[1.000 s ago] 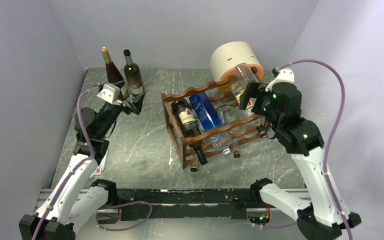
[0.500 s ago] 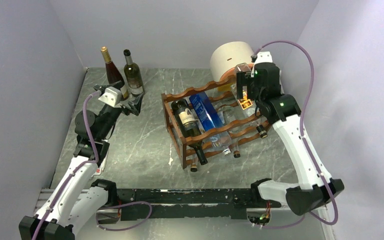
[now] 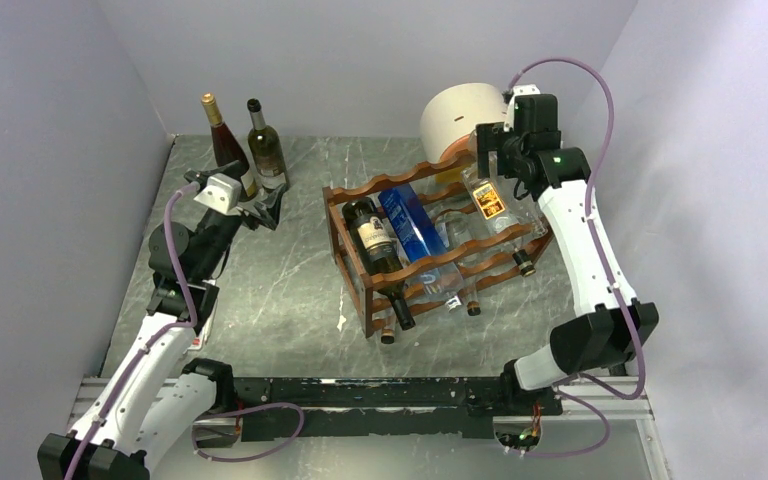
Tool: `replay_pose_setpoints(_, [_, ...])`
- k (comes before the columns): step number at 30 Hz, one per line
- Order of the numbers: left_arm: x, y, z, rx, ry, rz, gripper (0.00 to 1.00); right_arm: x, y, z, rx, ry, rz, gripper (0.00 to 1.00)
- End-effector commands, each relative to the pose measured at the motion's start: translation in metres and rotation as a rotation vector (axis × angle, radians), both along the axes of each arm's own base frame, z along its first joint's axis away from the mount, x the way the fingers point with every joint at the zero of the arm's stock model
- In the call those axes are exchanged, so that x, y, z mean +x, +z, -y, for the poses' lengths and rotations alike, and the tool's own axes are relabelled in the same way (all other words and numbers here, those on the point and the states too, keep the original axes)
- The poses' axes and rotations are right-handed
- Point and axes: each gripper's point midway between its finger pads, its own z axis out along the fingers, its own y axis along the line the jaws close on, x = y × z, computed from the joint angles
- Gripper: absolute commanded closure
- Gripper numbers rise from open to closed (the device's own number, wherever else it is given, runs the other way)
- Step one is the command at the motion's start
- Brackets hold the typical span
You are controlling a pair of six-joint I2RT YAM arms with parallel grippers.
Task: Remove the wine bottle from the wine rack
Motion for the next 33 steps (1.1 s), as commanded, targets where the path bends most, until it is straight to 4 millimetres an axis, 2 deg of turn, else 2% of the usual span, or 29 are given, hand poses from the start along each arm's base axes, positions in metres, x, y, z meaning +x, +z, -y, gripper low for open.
replay_pose_setpoints(1, [-0.004,0.008,0.0,-0.009,0.002,0.042,0.01,0.003,-0.006,-0.002,0.042,0.048,-0.047,0.02])
replay_pose_setpoints(7, [-0.002,0.005,0.003,-0.004,-0.005,0.033,0.01,0.015,-0.023,0.0,0.033,0.031,-0.081,0.02])
replay_pose_setpoints(15, [-0.003,0.004,0.004,-0.003,-0.007,0.034,0.01,0.025,-0.041,-0.007,0.036,0.067,-0.137,0.08])
replay_pose_setpoints(20, [-0.002,0.002,0.003,-0.004,0.001,0.028,0.01,0.026,-0.047,-0.012,0.051,0.097,-0.145,0.21])
replay_pose_setpoints(25, [-0.001,0.0,0.005,-0.001,-0.007,0.022,0.02,0.022,-0.034,-0.01,0.047,0.091,-0.092,0.38])
replay_pose_setpoints(31, [0.001,-0.002,0.006,0.0,-0.007,0.013,0.02,0.017,-0.007,-0.012,0.083,0.085,0.006,0.6])
replay_pose_setpoints(33, [0.002,-0.003,0.005,-0.013,-0.004,0.006,0.01,0.015,0.002,-0.015,0.105,0.1,0.032,0.62])
